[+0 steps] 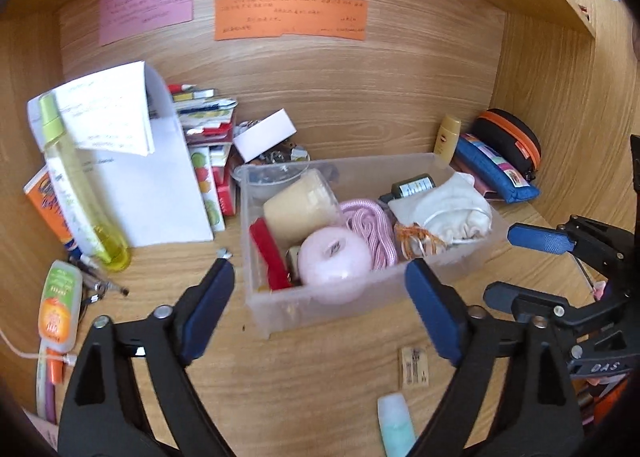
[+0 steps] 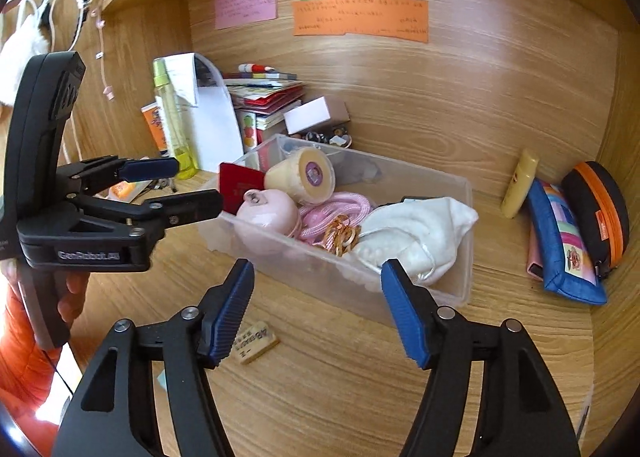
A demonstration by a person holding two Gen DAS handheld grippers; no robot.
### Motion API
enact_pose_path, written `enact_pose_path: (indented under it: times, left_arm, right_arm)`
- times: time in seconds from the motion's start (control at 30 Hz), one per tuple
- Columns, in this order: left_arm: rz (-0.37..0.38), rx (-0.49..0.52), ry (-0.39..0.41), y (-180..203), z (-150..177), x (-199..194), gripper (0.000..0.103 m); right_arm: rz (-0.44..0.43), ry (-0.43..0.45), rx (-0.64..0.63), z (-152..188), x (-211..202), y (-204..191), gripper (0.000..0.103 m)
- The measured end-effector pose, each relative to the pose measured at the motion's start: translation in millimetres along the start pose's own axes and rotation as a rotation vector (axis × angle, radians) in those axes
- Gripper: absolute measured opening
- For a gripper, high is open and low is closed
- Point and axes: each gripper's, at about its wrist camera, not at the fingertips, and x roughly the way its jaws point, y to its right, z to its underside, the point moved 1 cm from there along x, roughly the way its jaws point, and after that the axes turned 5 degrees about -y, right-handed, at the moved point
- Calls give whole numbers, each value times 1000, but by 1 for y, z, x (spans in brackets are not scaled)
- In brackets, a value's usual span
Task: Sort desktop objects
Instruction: 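Grasp the teal bottle with left gripper while right grasps the beige eraser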
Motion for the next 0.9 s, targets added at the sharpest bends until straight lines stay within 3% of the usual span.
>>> enact_pose_path:
  times: [0.13, 0.43, 0.7, 0.9]
  left_arm:
    - [-44, 15, -25, 0, 16, -7, 90]
    - [-70, 13, -113, 1, 55, -6, 90]
    - [-59, -44, -180, -1, 85, -2, 90]
    - [7, -91, -243, -4, 105, 0, 90]
  right_arm:
    - [4, -10, -22, 8, -1, -4, 71]
    - [-49, -111, -82, 33, 17, -11, 72]
    - [-72, -211, -148, 53, 41, -17, 72]
    - [-109, -245, -190, 55, 58, -22, 72]
